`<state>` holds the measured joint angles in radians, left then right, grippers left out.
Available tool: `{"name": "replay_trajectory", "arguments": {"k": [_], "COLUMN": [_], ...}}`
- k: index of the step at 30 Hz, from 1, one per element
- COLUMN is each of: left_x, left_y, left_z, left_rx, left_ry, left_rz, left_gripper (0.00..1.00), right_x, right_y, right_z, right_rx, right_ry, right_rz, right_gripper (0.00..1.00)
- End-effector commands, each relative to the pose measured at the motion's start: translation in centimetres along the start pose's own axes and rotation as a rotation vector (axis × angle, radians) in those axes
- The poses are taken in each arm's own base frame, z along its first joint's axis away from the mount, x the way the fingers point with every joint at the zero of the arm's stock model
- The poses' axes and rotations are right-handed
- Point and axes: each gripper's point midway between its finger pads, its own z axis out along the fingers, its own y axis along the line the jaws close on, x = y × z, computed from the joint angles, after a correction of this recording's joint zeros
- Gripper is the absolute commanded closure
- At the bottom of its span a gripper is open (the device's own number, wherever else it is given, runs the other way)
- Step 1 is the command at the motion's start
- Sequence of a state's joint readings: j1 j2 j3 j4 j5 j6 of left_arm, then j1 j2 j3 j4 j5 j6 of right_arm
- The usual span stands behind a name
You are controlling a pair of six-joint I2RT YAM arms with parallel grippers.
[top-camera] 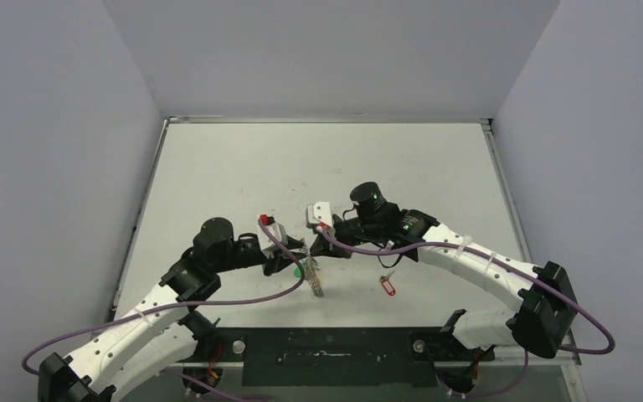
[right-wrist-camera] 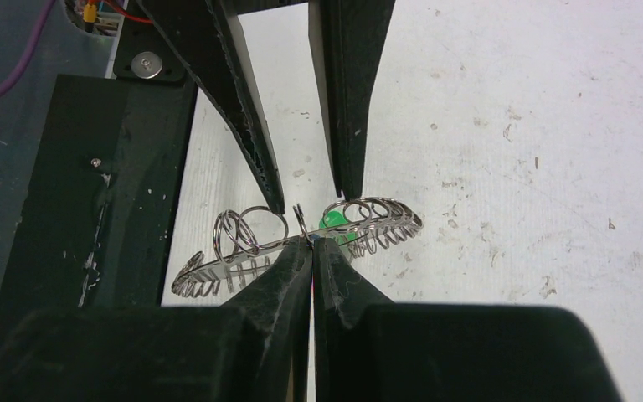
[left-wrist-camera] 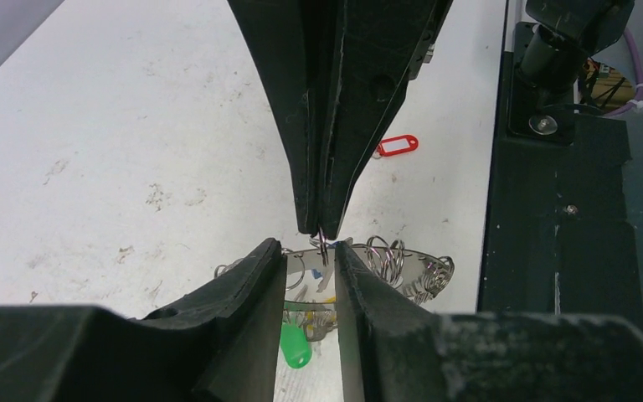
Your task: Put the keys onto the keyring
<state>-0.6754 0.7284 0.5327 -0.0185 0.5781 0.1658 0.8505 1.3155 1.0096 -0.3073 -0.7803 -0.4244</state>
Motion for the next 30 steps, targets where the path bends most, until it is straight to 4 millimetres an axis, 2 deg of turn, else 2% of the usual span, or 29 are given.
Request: {"name": "replay_trajectory", "arguments": {"k": [1, 5, 16, 20, 24, 28, 30], "left_x": [-3.5, -3.3, -1.3, -1.0, -0.9, -1.0, -1.1], "left_y": [-0.2, -0.4, -0.5, -0.4, -0.4, -0.2, -0.1], "left_z": [0.6, 1.0, 1.2, 1.3, 1.5, 1.5, 1.4], "left_rx": [0.049, 0.064, 0.063, 0.054, 0.054, 0.043, 0.031], "left_ry": [-0.078, -0.065, 0.016, 0.026, 0.029, 0.024, 0.015], "left_rz": [0.056, 0.056, 0.043, 0.038, 0.036, 0.032, 0.032], "left_gripper": [0.76, 0.81, 0.77, 0.84, 1.0, 1.0, 1.0], "right_x": [-3.9, -3.9, -4.1, -4.1, -4.1, -4.1, -4.3], "right_y": [-1.1, -1.1, -1.2, -1.1, -1.0, -1.0, -1.1], "right_z": [-1.4, -1.5, -1.5, -1.5, -1.5, -1.5, -1.6], "right_rx": [0.054, 0.058, 0.061, 0.05, 0.045, 0.046, 0.052], "right_ry": [-0.078, -0.075, -0.077, -0.078, -0.077, -0.074, -0.078], "right_rz": [-0.062, -0.059, -0.053, -0.052, -0.052, -0.053, -0.055], "right_gripper": [1.0, 1.0, 1.0, 1.0, 1.0, 1.0, 0.9]}}
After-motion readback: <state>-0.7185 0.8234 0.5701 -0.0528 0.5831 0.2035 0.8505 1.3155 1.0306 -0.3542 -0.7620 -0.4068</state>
